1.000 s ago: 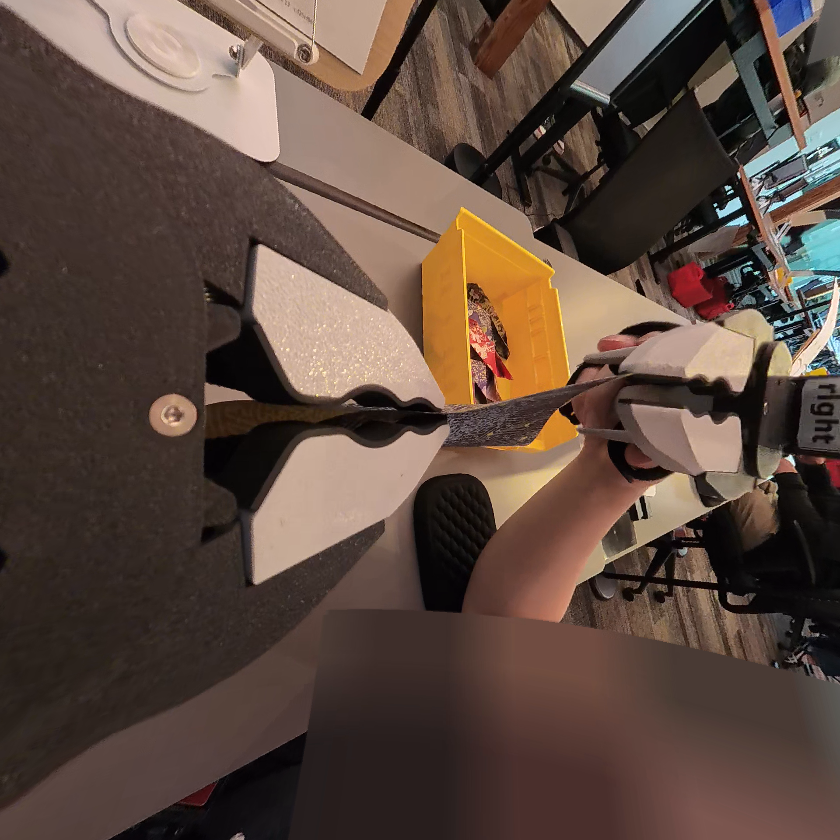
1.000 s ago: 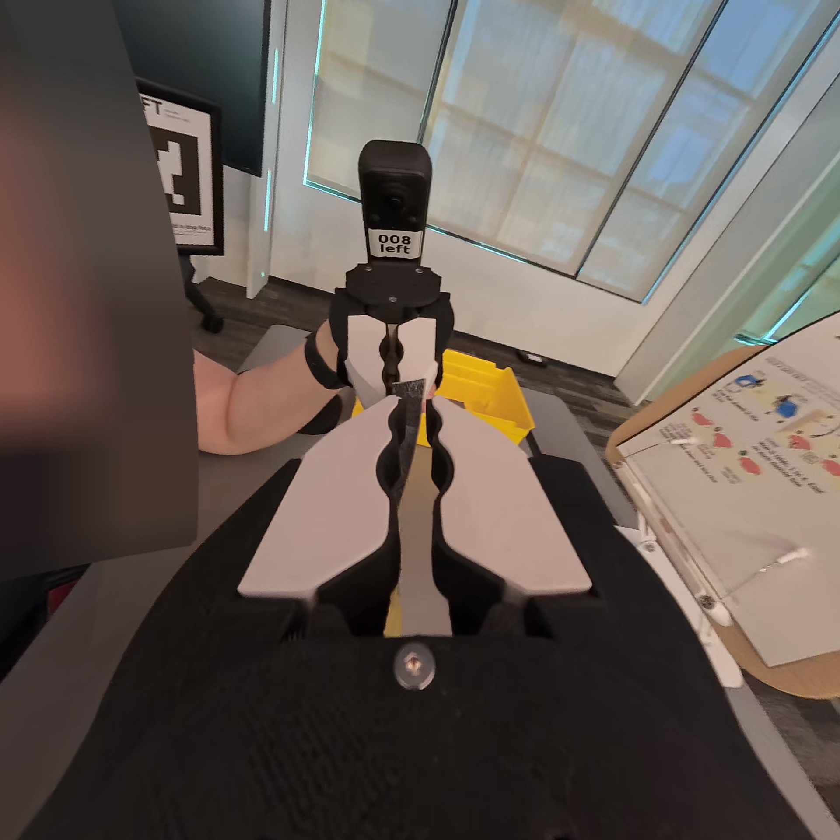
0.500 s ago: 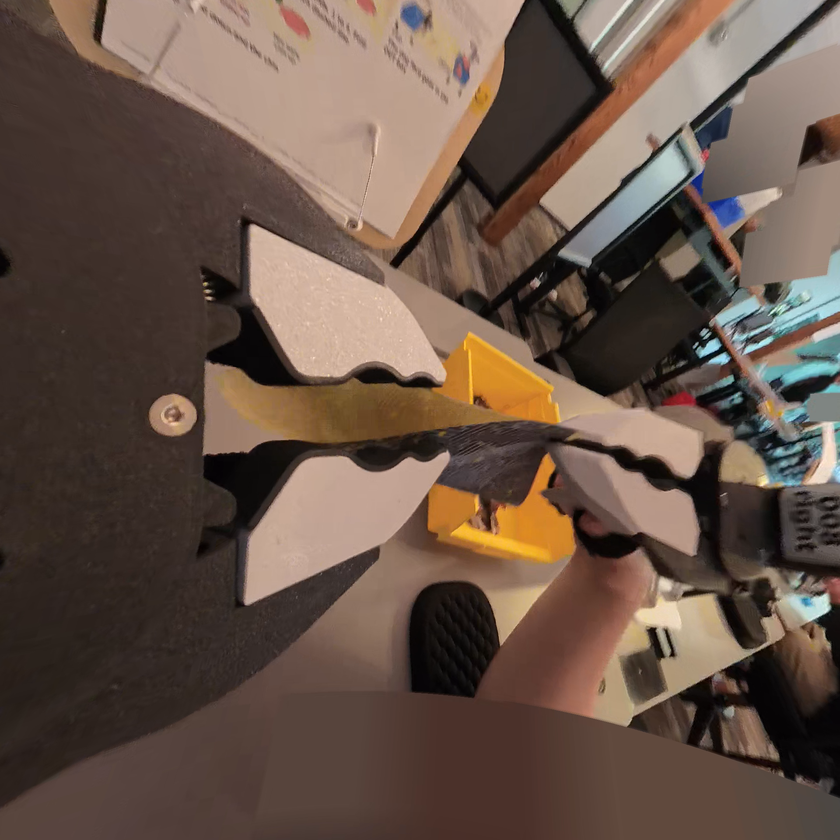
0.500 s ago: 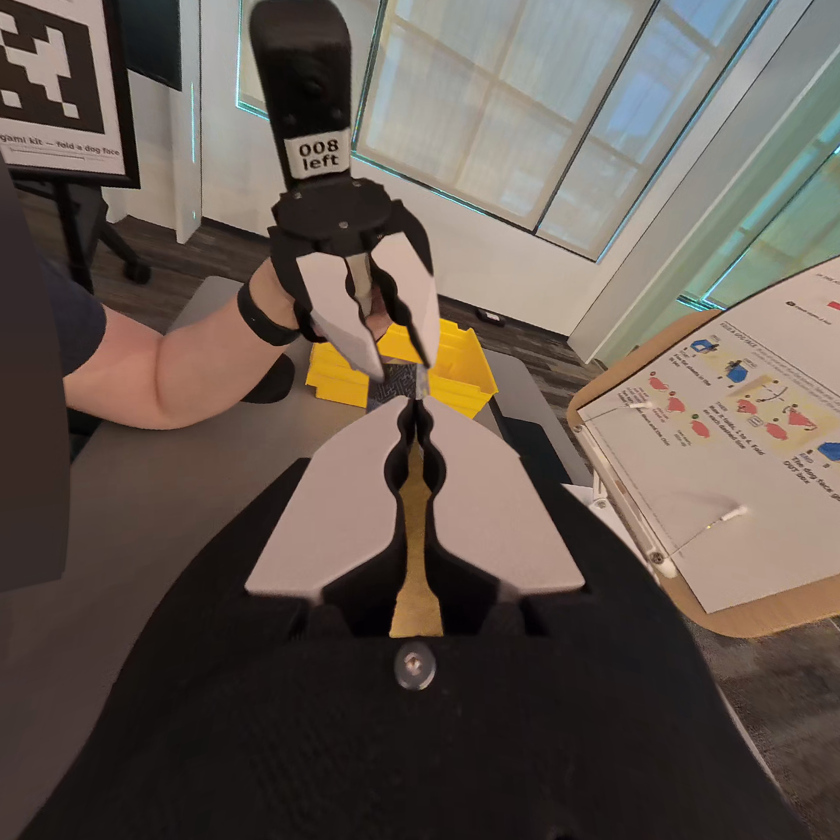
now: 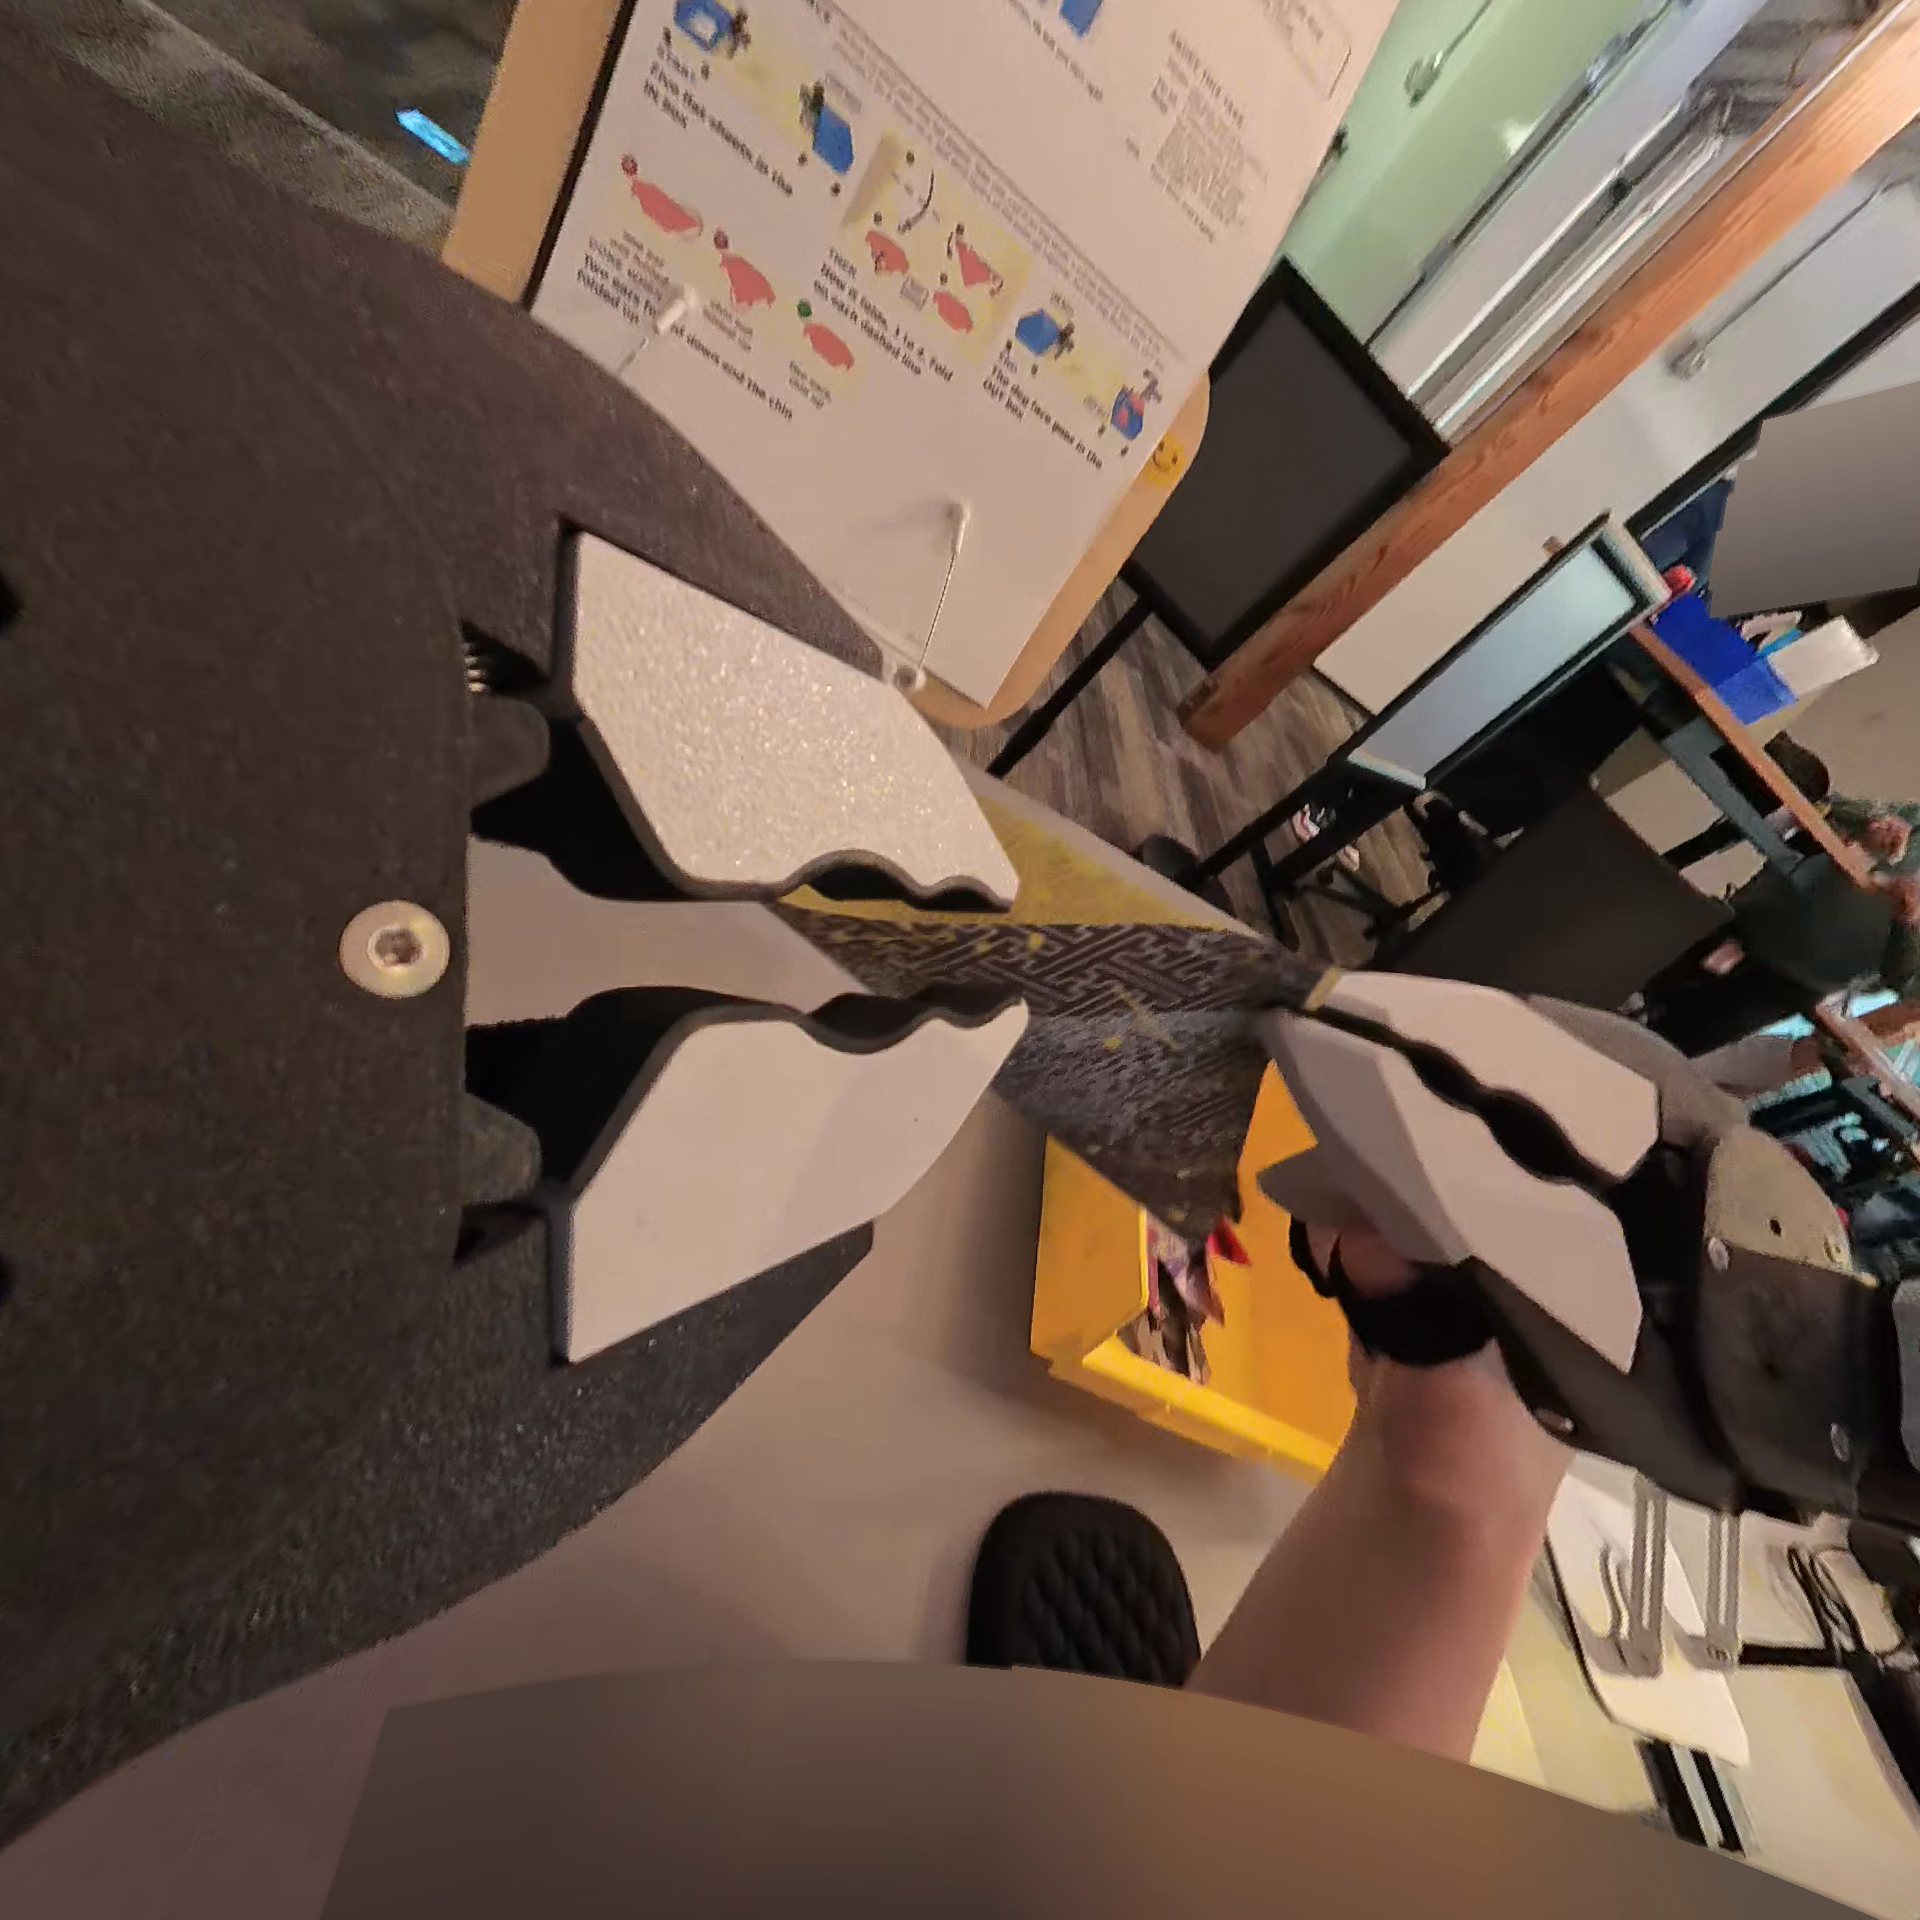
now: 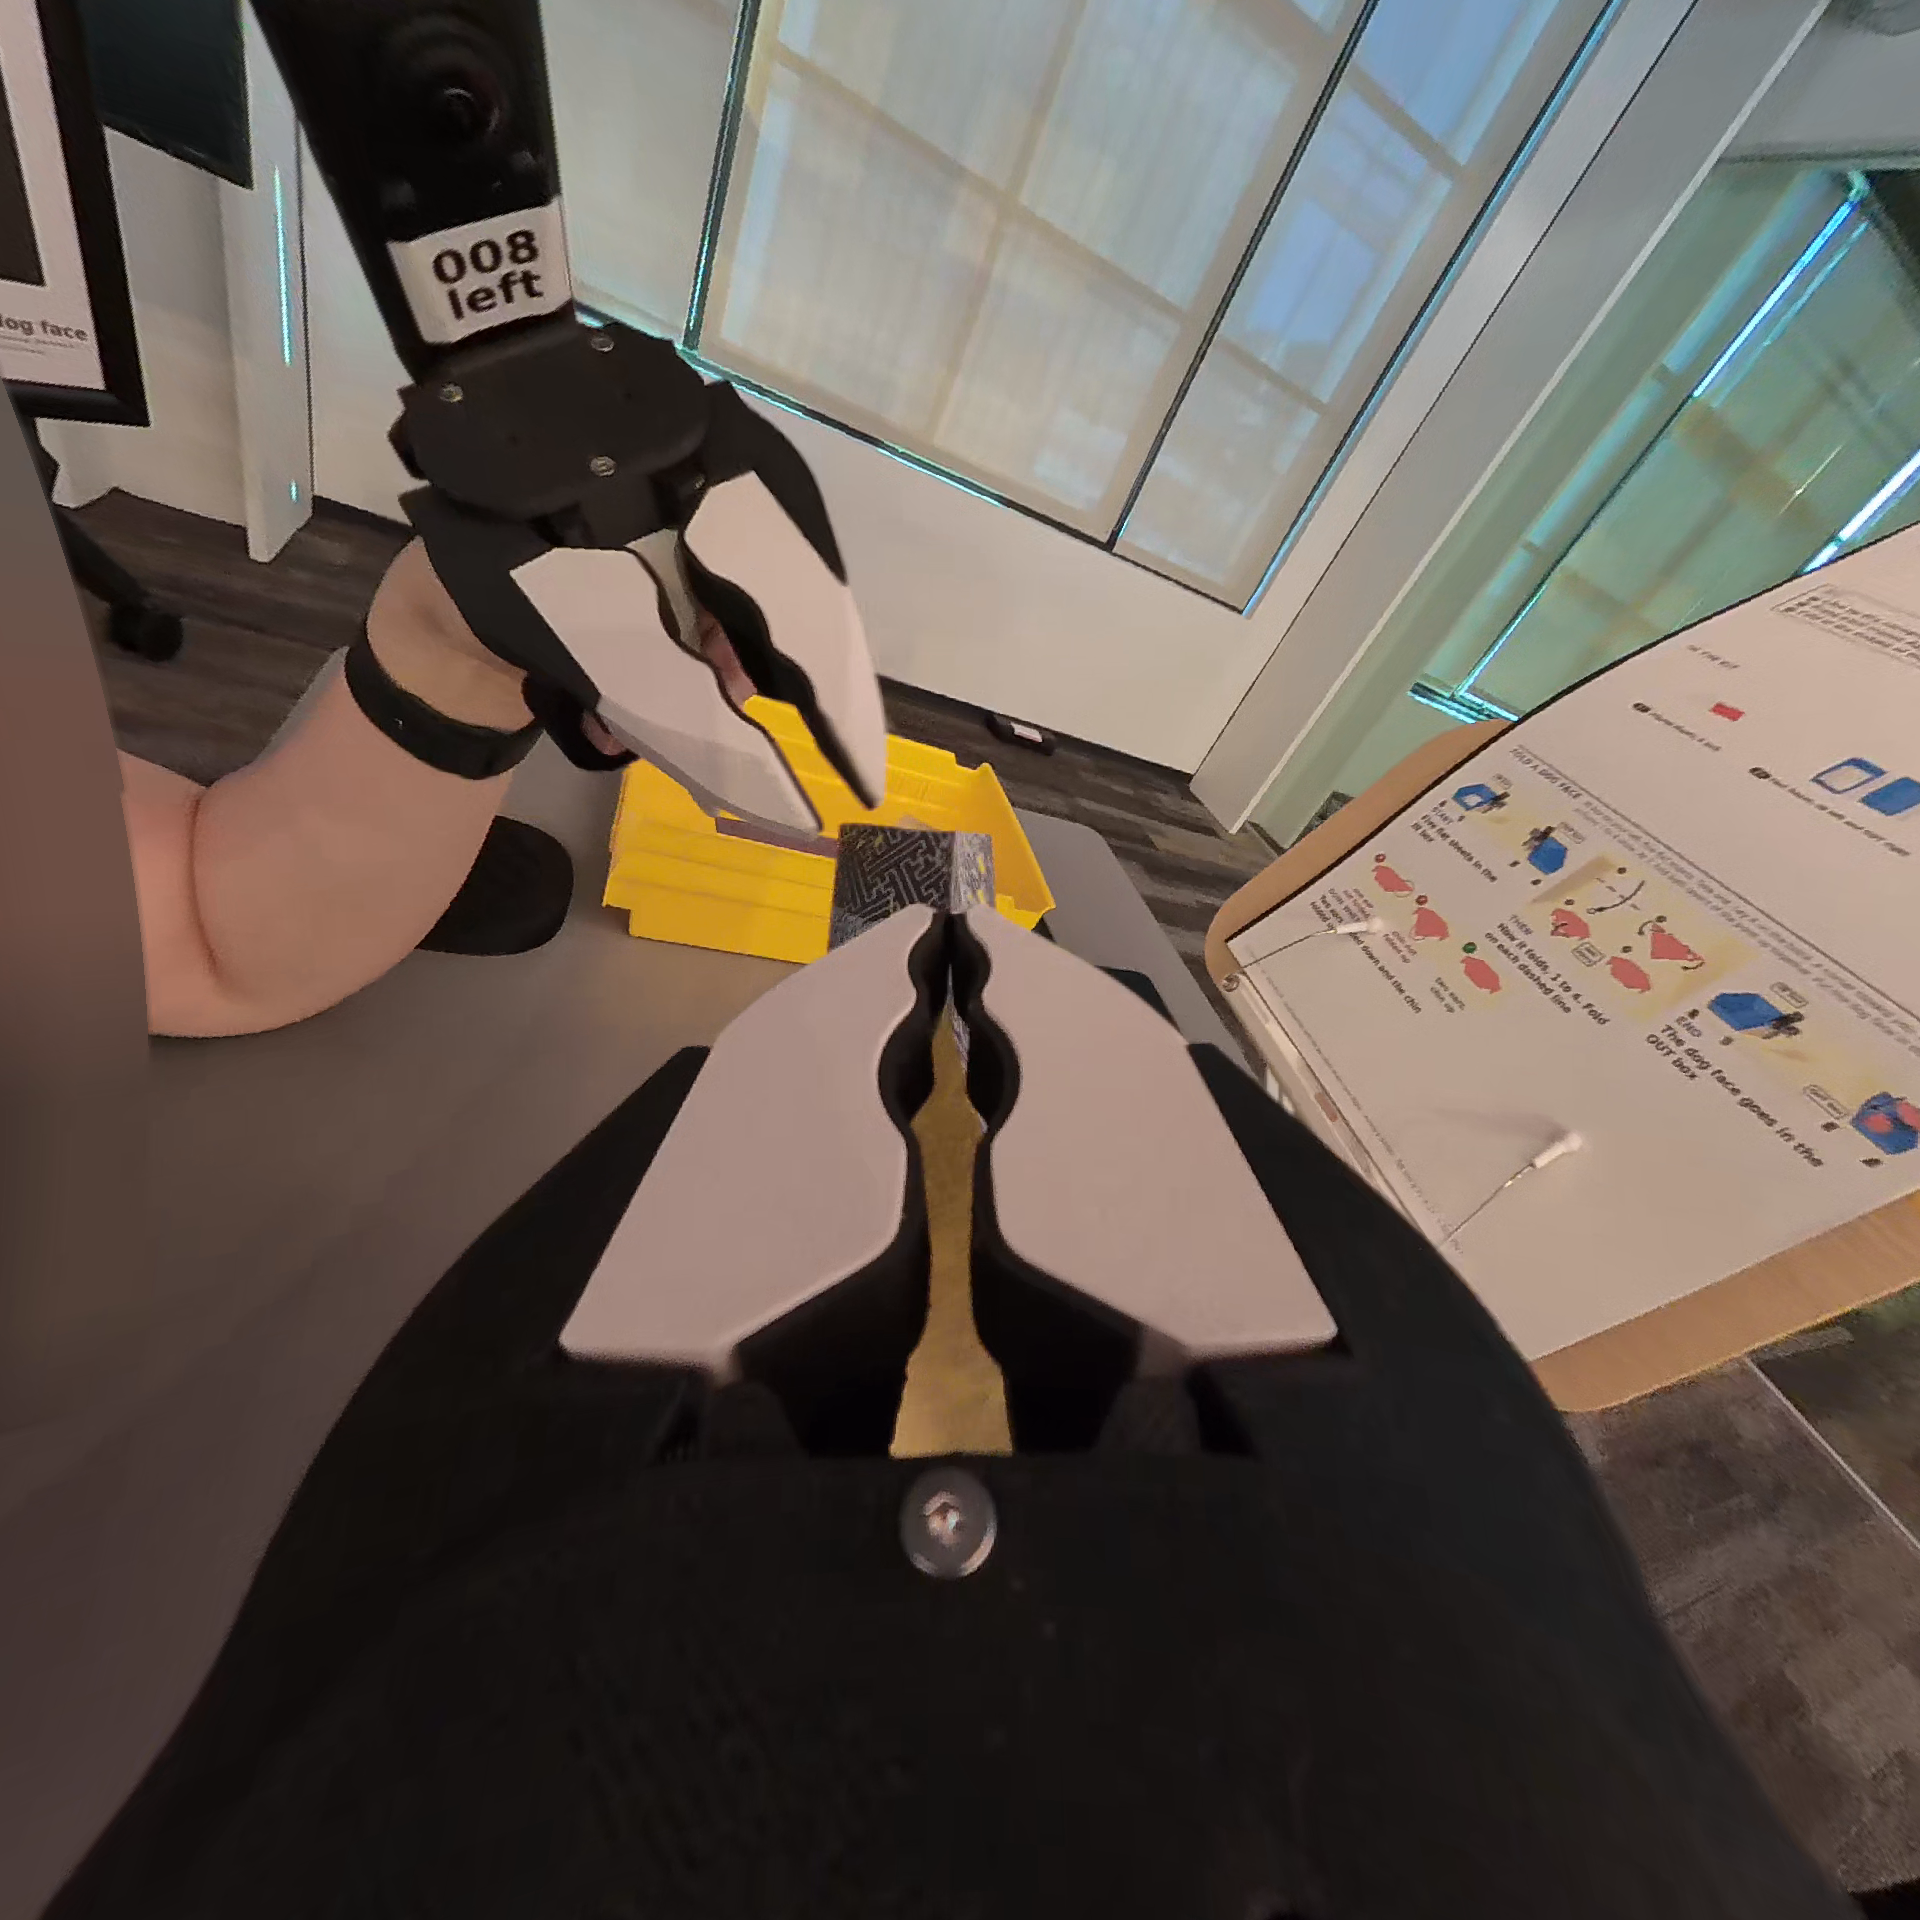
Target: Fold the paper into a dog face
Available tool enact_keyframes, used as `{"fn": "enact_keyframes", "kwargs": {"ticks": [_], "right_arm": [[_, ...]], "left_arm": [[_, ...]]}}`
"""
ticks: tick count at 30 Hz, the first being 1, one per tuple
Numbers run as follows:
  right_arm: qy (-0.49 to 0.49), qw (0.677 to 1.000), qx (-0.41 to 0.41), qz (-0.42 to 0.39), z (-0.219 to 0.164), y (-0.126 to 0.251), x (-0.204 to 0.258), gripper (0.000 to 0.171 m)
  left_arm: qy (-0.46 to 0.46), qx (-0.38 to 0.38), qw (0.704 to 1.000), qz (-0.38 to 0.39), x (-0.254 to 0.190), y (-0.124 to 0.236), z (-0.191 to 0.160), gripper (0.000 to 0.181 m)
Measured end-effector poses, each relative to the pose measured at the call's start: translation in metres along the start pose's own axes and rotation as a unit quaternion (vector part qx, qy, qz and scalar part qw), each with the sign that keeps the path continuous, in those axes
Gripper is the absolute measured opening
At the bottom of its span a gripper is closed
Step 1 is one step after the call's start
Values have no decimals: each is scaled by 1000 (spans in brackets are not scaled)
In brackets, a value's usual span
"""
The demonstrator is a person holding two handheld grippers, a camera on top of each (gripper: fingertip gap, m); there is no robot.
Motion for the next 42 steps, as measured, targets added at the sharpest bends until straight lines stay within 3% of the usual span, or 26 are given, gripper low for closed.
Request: {"fn": "enact_keyframes", "kwargs": {"ticks": [7, 13, 21, 42], "right_arm": [[27, 999, -4, 34, 2, 0, 10, 1], [35, 998, 6, 56, -4, -10, 18, 1], [-32, 996, -39, 78, -2, -7, 11, 1], [-15, 996, -32, 80, -2, -9, 14, 1]], "left_arm": [[9, 18, 999, -28, -3, -3, -7, 20], [25, -7, 996, -85, -10, -14, -7, 0], [0, -22, 997, -76, -11, -16, -2, 0], [-5, -22, 997, -77, -13, -15, -2, 0]]}}
Point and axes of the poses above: each gripper's, where its closed fingertips meet, y back along the fingers, z out of its top, x = y × z across the jaws, the point moved 5 cm from there along y, back along the fingers, and after that the axes turned 3 degrees about -x, right-handed, at the moved point
